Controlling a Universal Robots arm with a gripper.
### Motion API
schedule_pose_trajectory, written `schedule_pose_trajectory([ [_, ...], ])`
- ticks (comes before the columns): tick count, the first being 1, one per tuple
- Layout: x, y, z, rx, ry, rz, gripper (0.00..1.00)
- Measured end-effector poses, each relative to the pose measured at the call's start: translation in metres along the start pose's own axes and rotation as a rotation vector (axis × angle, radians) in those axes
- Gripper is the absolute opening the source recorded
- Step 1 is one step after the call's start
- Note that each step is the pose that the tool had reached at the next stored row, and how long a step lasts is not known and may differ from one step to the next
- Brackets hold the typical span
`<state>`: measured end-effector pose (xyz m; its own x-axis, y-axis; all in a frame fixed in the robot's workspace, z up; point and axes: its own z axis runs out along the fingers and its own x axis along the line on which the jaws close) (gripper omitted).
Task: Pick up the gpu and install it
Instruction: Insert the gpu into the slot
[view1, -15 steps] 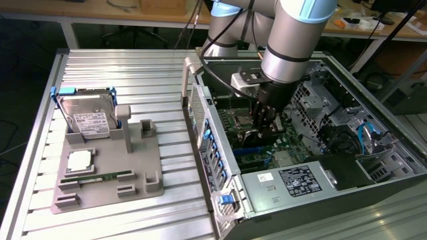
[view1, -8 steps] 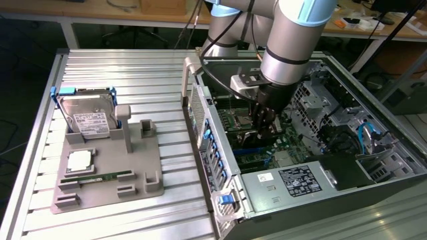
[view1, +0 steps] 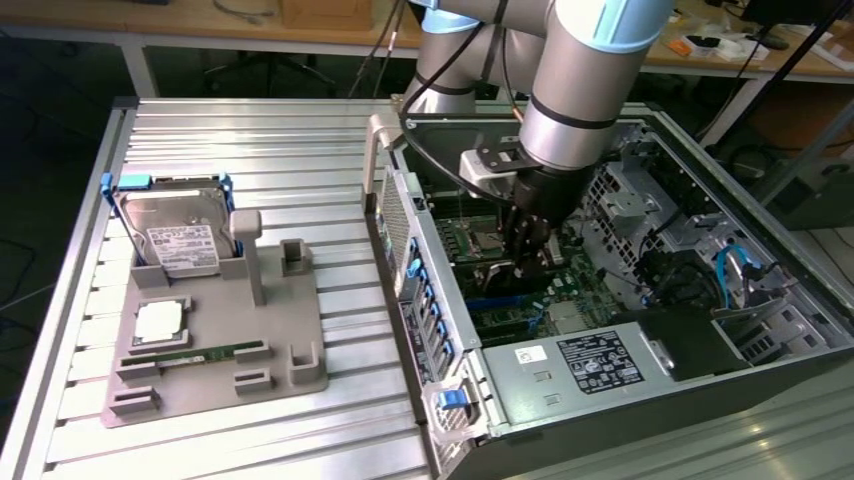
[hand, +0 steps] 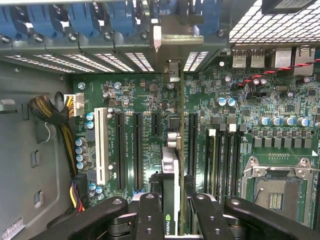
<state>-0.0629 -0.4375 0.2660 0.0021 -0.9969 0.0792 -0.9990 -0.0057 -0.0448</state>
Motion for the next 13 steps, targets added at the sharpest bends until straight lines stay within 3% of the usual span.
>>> schedule_pose_trajectory([
  [3,-0.0005,0.0023,0.0014,0.0124,0.0008,0.001,0.27],
  [9,-0.0005,0.0051,0.0014,0.0140,0.0012,0.001,0.27],
  [10,-0.0005,0.0045,0.0015,0.0129,0.0011,0.001,0.27],
  [12,-0.0005,0.0022,0.0016,-0.0044,0.0009,0.000,0.27],
  [13,-0.0005,0.0018,0.0016,-0.0086,0.0006,-0.001,0.27],
])
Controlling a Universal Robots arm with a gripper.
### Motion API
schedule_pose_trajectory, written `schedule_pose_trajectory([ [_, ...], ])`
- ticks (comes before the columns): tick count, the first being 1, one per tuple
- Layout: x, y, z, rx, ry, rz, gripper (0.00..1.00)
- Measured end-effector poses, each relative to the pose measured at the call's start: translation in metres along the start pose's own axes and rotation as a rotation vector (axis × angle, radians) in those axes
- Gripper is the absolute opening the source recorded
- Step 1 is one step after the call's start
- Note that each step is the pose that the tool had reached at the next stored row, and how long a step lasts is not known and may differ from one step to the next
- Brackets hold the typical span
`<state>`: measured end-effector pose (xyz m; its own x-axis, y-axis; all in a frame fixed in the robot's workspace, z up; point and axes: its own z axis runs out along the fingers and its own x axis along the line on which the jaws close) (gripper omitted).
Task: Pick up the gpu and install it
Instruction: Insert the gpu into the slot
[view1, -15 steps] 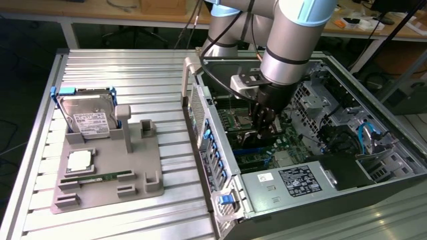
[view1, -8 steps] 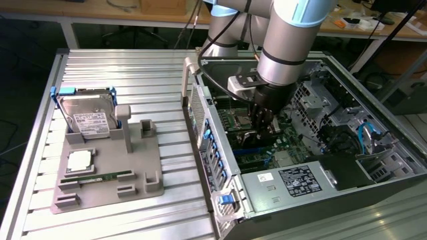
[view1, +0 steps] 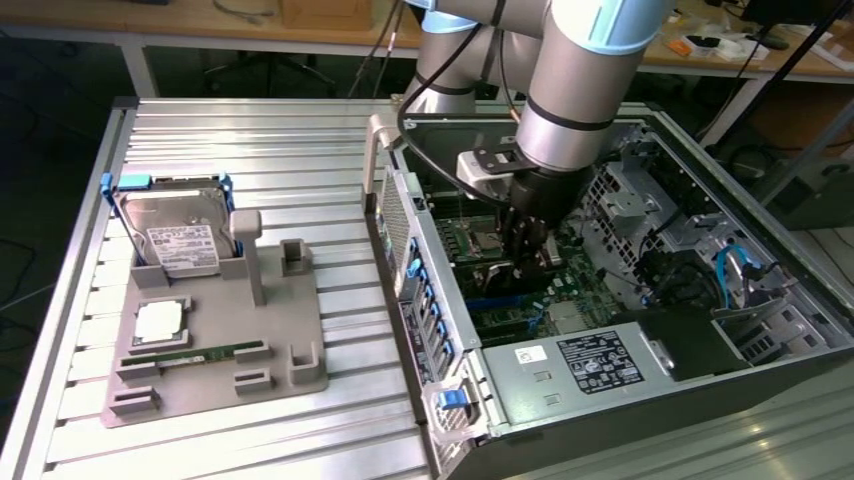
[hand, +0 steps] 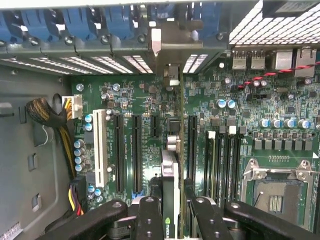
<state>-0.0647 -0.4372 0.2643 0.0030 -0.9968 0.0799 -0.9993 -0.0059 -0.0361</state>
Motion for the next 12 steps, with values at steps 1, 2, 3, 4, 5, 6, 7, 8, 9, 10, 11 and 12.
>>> schedule_pose_trajectory([
  [1,0.0000,0.0000,0.0000,0.0000,0.0000,0.000,0.27],
  [2,0.0001,0.0000,-0.0001,-0.0001,0.0002,0.000,0.27],
  [3,0.0010,-0.0001,0.0003,-0.0002,-0.0021,0.000,0.27],
  [4,0.0022,-0.0001,0.0007,-0.0001,-0.0119,0.000,0.27],
  [5,0.0032,0.0000,0.0010,-0.0001,-0.0251,0.001,0.27],
  [6,0.0038,-0.0001,0.0012,0.0001,-0.0355,0.001,0.27],
  [7,0.0040,0.0000,0.0013,0.0001,-0.0392,0.001,0.27],
  [8,0.0046,0.0000,0.0014,0.0001,-0.0409,0.001,0.27],
  [9,0.0051,0.0000,0.0015,0.0001,-0.0410,0.002,0.27],
  [10,0.0063,-0.0001,0.0016,-0.0006,-0.0410,0.001,0.27],
  [11,0.0071,-0.0005,0.0017,-0.0026,-0.0412,0.001,0.27],
  [12,0.0072,-0.0006,0.0017,-0.0033,-0.0412,0.001,0.27],
])
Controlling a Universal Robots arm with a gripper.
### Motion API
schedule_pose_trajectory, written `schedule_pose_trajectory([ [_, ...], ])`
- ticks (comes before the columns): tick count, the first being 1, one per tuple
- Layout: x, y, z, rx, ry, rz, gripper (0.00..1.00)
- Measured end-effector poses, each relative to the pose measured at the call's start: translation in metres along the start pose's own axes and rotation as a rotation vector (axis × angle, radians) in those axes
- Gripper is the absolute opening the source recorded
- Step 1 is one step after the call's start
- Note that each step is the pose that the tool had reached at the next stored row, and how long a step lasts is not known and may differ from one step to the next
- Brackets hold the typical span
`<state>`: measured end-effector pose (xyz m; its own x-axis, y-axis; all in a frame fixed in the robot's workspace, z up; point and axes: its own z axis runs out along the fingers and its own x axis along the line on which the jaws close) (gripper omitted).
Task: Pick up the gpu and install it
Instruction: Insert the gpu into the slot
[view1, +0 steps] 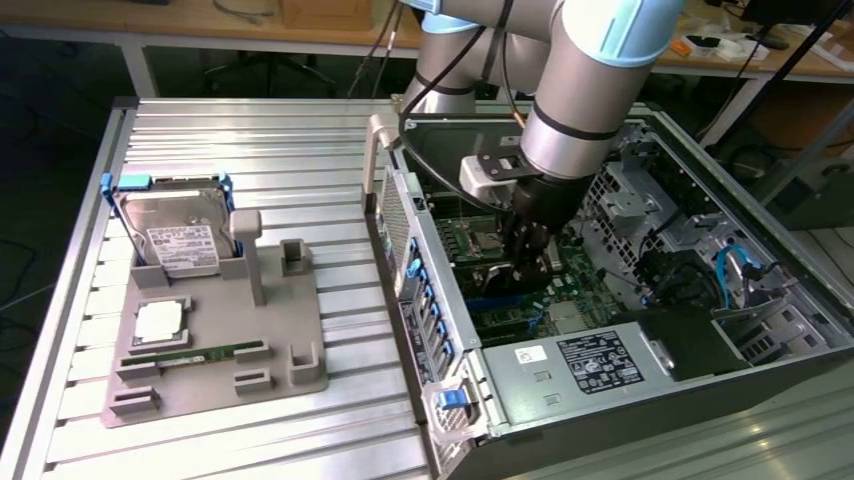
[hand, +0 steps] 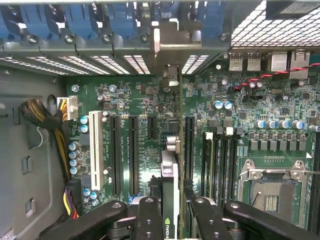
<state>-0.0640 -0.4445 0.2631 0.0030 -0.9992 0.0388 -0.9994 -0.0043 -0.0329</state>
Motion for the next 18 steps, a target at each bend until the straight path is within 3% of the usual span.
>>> schedule_pose_trajectory([
  [18,0.0004,0.0004,0.0038,-0.0008,0.0013,0.000,0.27],
])
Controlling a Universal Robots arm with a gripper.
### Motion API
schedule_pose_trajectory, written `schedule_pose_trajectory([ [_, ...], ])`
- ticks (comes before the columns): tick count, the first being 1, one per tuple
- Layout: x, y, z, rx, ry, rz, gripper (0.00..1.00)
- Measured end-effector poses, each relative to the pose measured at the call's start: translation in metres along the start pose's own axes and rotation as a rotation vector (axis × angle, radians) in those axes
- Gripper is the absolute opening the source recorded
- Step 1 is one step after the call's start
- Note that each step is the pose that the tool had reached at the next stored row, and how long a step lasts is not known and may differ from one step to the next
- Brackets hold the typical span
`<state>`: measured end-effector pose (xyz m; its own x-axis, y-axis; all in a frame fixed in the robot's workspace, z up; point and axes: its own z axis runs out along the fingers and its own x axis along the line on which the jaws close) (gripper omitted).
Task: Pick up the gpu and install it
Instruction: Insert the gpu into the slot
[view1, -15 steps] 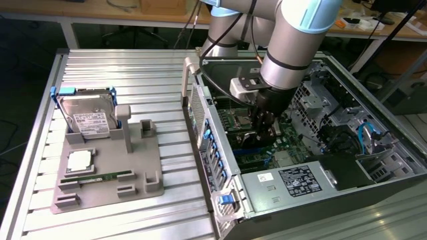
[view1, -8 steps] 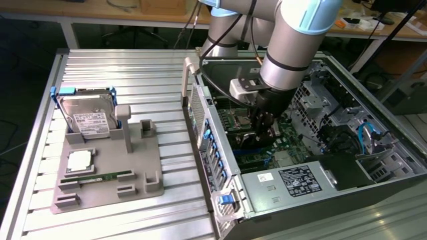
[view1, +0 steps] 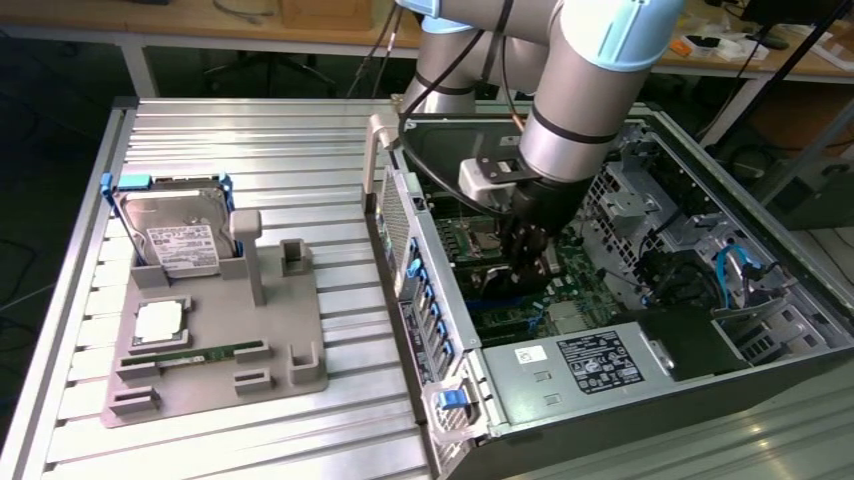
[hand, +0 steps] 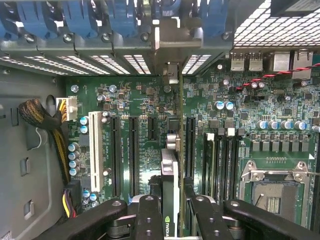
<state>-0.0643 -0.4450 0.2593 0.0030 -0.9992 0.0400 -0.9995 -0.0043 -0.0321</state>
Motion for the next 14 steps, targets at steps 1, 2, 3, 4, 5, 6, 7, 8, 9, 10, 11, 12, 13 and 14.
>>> schedule_pose_trajectory([
  [1,0.0000,0.0000,0.0000,0.0000,0.0000,0.000,0.27],
  [2,0.0000,0.0000,0.0000,0.0000,0.0000,0.000,0.27],
  [3,0.0000,0.0000,0.0001,0.0000,-0.0001,0.000,0.27],
  [4,0.0000,0.0000,0.0001,0.0001,-0.0001,0.000,0.27],
  [5,0.0000,0.0000,0.0001,0.0001,-0.0001,0.000,0.27],
  [6,0.0000,0.0000,0.0001,0.0001,-0.0001,0.000,0.27],
  [7,0.0002,0.0000,0.0002,0.0002,-0.0003,0.000,0.27],
  [8,0.0005,0.0000,0.0002,0.0002,-0.0004,0.000,0.27],
  [9,0.0010,0.0000,0.0002,0.0002,-0.0003,0.000,0.27],
  [10,0.0017,-0.0001,0.0002,0.0002,-0.0003,0.000,0.27],
  [11,0.0026,0.0000,0.0003,0.0002,-0.0003,0.000,0.27],
  [12,0.0027,0.0000,0.0003,0.0002,-0.0003,0.000,0.27],
  [13,0.0027,0.0000,0.0003,0.0001,-0.0002,0.000,0.27],
  [14,0.0027,0.0000,0.0007,0.0001,-0.0002,0.000,0.27],
])
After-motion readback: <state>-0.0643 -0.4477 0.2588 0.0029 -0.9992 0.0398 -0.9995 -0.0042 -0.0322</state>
